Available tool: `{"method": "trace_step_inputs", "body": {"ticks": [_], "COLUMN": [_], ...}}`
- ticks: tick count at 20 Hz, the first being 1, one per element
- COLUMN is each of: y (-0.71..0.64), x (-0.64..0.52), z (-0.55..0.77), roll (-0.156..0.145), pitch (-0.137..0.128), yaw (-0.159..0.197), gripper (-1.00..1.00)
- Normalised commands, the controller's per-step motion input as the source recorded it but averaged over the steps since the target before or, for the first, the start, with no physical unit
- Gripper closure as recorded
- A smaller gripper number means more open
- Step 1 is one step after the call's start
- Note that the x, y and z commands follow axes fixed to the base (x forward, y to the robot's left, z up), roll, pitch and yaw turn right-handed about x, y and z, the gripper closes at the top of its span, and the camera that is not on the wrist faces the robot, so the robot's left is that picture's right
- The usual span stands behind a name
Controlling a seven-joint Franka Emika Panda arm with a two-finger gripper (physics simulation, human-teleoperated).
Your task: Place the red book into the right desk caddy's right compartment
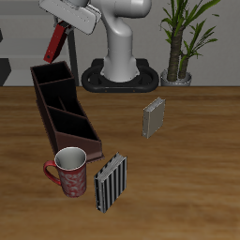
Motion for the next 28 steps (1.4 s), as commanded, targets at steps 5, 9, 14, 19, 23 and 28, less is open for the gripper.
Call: {"method": "trace_step_inputs", "body": {"ticks": [5, 9, 14, 19, 23, 28], "y": [0.04, 0.33, 0.07, -0.09, -0.10, -0.19], "x": [0.07, 0.11, 0.09, 0.10, 0.02, 0.04], "z": [-0.15, -0.09, -0.20, -0.21, -0.18, -0.20], "roll": [0.016, 0.059, 0.013, -0.023, -0.039, -0.058], "pitch": [0.021, -0.003, 0.026, 0.047, 0.031, 0.054], "yaw": [-0.080, -0.017, -0.035, -0.032, -0.041, -0.049], "gripper": [1.00, 1.00, 1.00, 1.00, 1.00, 1.00]}}
